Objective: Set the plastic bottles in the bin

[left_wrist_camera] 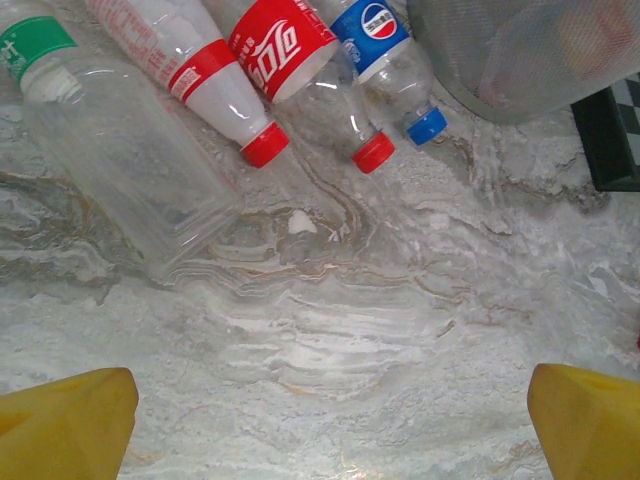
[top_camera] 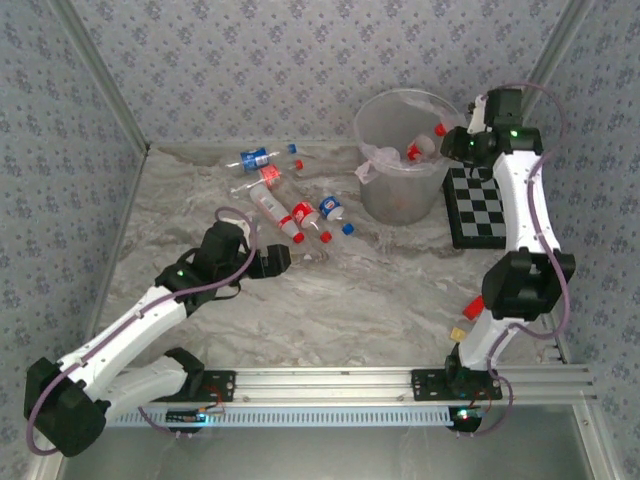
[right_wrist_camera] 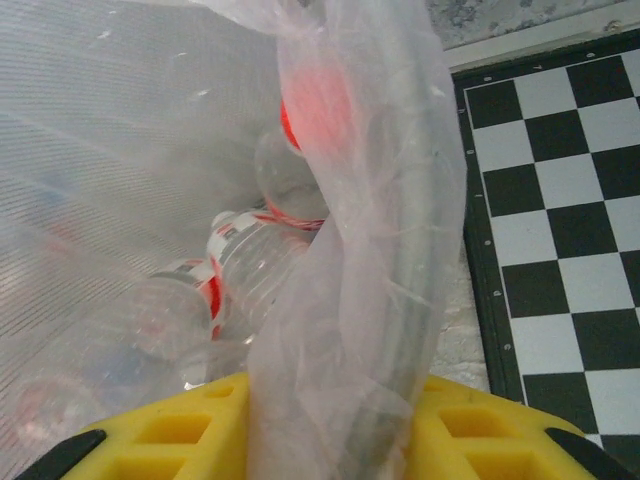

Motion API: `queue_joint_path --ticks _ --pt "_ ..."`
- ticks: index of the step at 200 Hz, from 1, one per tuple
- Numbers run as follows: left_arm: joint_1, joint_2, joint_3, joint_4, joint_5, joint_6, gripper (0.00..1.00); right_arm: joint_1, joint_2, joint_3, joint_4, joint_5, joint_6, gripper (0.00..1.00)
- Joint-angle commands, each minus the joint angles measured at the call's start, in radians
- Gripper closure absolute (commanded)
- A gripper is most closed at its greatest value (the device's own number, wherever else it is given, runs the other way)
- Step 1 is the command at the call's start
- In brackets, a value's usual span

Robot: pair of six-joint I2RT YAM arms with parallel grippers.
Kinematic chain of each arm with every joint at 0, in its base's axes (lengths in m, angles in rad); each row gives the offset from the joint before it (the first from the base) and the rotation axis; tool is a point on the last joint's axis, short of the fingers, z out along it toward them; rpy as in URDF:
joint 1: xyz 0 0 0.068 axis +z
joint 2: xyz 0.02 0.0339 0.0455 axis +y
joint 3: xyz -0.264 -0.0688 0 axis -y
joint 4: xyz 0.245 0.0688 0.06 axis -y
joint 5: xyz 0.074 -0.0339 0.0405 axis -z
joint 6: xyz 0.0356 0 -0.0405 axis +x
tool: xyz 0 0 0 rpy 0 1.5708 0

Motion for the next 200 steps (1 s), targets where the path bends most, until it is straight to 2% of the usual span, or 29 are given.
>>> queue_joint_path --ticks 1,57,89,112,142,167,174,200 --pt "0.018 -0.015 0.029 -0.029 0.010 0.011 0.00 0.017 -0.086 -0.033 -0.026 -0.065 -0.024 0.64" --pt "0.074 0.025 0.035 -0.044 0.063 -0.004 0.00 0.035 -0.154 -0.195 0.029 -0.163 0.056 0.66" --pt "0.087 0.041 0.035 -0.038 0.070 -0.013 0.00 0.075 -0.168 -0.236 0.026 -0.203 0.049 0.65" --pt "0.097 0.058 0.037 -0.025 0.087 -0.011 0.00 0.072 -0.241 -0.289 0.027 -0.156 0.052 0.55" --pt "0.124 0.100 0.049 -0.002 0.098 -0.028 0.00 0.037 -0.347 -0.334 0.051 -0.079 0.087 0.26" --pt "0.153 0.177 0.092 -0.017 0.024 -0.101 0.00 0.014 -0.419 -0.352 0.038 -0.019 0.107 0.03" --pt "0.155 0.203 0.107 -0.020 -0.001 -0.123 0.00 0.003 -0.442 -0.365 0.051 -0.010 0.120 0.00" --pt "0.154 0.306 0.169 -0.036 -0.058 -0.195 0.00 -0.026 -0.532 -0.426 0.093 0.000 0.146 0.00"
